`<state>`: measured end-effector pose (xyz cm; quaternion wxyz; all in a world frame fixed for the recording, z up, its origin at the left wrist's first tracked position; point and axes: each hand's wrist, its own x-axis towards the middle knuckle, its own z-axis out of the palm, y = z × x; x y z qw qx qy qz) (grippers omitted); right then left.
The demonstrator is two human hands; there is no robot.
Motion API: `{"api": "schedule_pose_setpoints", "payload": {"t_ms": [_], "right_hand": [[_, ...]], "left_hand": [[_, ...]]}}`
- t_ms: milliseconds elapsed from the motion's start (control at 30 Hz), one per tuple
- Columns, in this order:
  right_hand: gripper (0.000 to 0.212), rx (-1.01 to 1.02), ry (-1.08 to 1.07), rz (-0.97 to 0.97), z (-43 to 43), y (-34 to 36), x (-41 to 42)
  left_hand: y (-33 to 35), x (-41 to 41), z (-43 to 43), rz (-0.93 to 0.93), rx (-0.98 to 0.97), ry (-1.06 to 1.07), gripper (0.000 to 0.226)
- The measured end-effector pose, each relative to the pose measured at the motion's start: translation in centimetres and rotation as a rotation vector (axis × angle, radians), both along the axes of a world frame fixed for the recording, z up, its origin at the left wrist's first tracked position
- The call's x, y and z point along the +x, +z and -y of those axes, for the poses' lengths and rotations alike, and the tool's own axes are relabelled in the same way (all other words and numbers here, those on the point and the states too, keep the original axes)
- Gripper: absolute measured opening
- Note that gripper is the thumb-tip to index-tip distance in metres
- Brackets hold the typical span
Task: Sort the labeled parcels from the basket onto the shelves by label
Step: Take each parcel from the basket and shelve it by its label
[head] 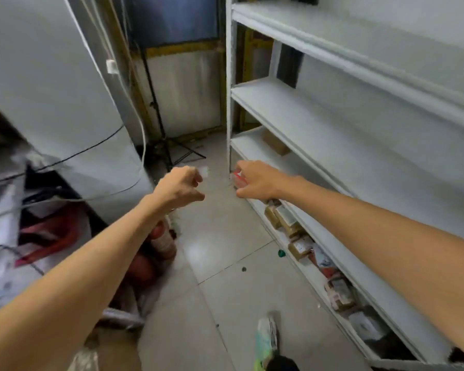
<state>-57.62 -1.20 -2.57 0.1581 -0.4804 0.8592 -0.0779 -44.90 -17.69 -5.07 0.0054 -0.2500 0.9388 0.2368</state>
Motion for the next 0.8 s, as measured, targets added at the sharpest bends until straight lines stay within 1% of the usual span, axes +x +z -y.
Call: {"api": "schedule_pose_setpoints", "payload": {"t_ms": [100, 267, 367, 467, 600, 733, 800], "right_hand": [[0.062, 0.011, 0.167, 0.003, 6.9, -0.5, 2.9], [0.056, 0.037, 0.451, 0.048, 16.6, -2.1, 8.7], [0.055, 0.081, 0.679, 0.039, 20.5, -2.9, 12.9], [0.055, 0.098, 0.880, 0.024, 23.9, -3.1, 17.3], [0.054, 0.146, 1.155, -0.001, 27.3, -3.4, 24.6], [0.061, 0.248, 1.445, -0.002, 28.0, -3.3, 33.1], [0.061, 0.250, 1.570, -0.021, 27.8, -3.3, 37.2]], "left_hand": [[-0.2, 5.5, 4.2, 0.032, -0.005, 0.136, 0.040], [-1.4, 15.0, 8.2, 0.064, 0.033, 0.415, 0.038], [-2.4, 20.8, 8.8, 0.074, 0.075, 0.575, 0.036], [-3.0, 26.1, 8.3, 0.071, 0.109, 0.751, 0.033], [-3.0, 32.6, 6.4, 0.077, 0.133, 0.987, 0.037], [-2.6, 38.8, 2.7, 0.103, 0.117, 1.244, 0.041], [-2.7, 41.4, 0.5, 0.110, 0.106, 1.353, 0.042]]}}
